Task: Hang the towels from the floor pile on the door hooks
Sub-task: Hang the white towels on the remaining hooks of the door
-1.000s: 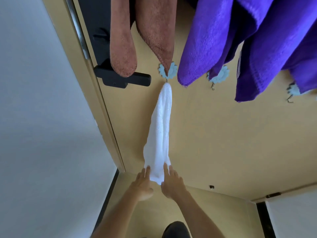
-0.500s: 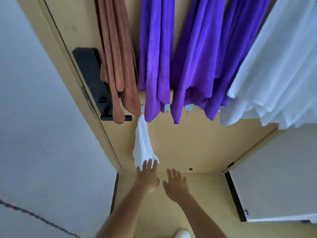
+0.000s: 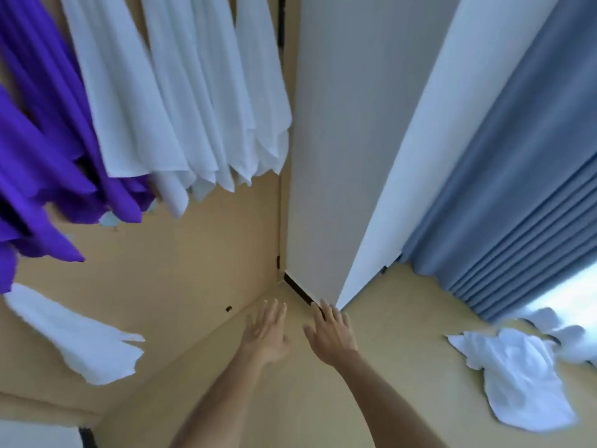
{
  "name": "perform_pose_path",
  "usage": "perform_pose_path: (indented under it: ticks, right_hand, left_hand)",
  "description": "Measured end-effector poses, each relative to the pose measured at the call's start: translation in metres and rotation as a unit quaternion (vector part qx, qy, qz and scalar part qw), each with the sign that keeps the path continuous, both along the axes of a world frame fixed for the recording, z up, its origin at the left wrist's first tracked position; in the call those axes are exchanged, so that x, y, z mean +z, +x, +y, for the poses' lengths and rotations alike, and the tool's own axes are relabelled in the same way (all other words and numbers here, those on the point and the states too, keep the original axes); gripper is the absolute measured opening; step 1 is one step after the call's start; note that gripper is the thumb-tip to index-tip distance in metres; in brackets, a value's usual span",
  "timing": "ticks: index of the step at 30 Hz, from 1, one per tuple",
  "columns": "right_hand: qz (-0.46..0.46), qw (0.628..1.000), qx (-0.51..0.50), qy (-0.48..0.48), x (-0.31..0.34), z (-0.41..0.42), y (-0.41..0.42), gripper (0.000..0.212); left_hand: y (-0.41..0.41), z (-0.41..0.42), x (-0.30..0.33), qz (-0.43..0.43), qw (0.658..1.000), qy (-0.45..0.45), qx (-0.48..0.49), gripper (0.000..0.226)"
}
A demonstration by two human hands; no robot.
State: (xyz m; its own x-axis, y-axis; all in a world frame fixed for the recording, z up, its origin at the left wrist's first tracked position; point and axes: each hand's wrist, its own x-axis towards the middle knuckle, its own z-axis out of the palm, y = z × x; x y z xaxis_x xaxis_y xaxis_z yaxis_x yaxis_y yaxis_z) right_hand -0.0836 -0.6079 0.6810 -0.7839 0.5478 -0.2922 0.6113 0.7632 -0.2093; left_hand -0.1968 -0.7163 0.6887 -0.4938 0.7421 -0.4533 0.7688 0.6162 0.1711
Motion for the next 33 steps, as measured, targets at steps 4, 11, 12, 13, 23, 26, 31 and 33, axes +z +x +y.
perform_pose_path:
  ticks: [4,11,12,13,23,26,31,33]
  right_hand:
    - [0.003,0.994,-0.11,-0.003,0.01,0.073,0.112,0.06]
    - [-0.008,0.962,-0.274,-0.017,0.005,0.17,0.301,0.056]
    - [-0.012,0.956,-0.291,-0.019,0.003,0.179,0.322,0.056]
    - [-0.013,0.951,-0.308,-0.021,0.0,0.187,0.342,0.056]
    - [-0.008,0.9,-0.432,-0.055,-0.036,0.265,0.46,0.038]
    - [-0.02,0.888,-0.456,-0.052,-0.044,0.302,0.485,0.032]
    - [-0.057,0.866,-0.494,-0.058,-0.052,0.367,0.52,0.033]
    - [-0.062,0.858,-0.506,-0.057,-0.056,0.39,0.527,0.034]
  left_hand:
    - [0.102,0.099,0.004,0.002,0.994,0.003,-0.112,0.067]
    - [0.275,0.231,0.002,-0.01,0.968,-0.02,-0.248,0.063]
    - [0.295,0.245,0.001,-0.007,0.964,-0.024,-0.264,0.062]
    - [0.313,0.258,-0.001,-0.002,0.959,-0.028,-0.281,0.061]
    - [0.424,0.387,-0.027,0.018,0.915,-0.079,-0.396,0.06]
    - [0.448,0.441,-0.04,0.023,0.903,-0.068,-0.423,0.057]
    - [0.478,0.522,-0.051,0.009,0.885,-0.059,-0.463,0.048]
    - [0.483,0.55,-0.056,0.017,0.88,-0.064,-0.471,0.051]
